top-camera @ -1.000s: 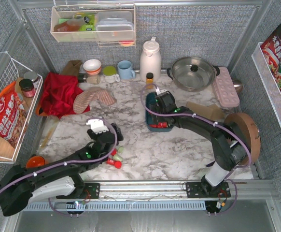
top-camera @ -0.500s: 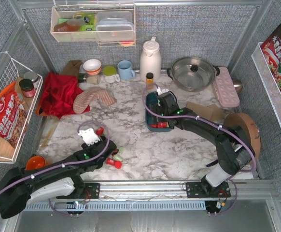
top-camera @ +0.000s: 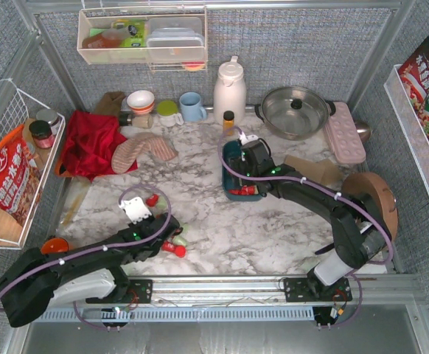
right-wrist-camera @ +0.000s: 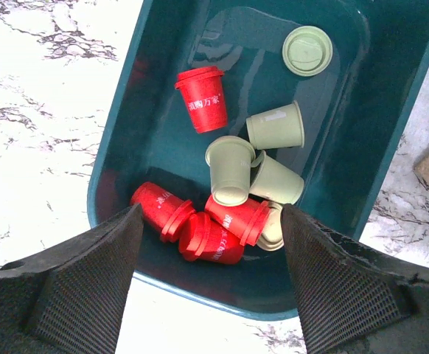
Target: Mix the coffee capsules in the storage basket
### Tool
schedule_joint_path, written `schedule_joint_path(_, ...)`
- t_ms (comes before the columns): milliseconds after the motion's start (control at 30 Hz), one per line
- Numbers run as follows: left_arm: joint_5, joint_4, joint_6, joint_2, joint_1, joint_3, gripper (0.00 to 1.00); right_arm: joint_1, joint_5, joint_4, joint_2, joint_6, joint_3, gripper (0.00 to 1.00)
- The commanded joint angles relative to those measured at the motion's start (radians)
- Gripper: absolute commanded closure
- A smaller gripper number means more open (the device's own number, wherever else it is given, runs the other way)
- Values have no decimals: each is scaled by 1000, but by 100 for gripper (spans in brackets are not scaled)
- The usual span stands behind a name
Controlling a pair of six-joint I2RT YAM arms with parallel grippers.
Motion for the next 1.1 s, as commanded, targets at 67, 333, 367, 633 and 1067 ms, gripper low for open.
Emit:
schedule_joint_path(67,14,61,26,26,11,1,79,-1,-15,-10,-16,-7,4,21)
schedule_joint_path(333,129,222,325,-53,11,112,73,7,-111,-52,-135,20,-4,20)
schedule_joint_path(367,156,283,378,-65,11,119,73,10,-135,-58,-152,19,-8,20)
schedule_joint_path(633,308,834,693,-59,12,78,71,54,-517,-46,-283,-97,-55,19)
schedule_joint_path(1067,746,1070,761,106,14,146,69,223,-507,350,-464,-520,-338,23)
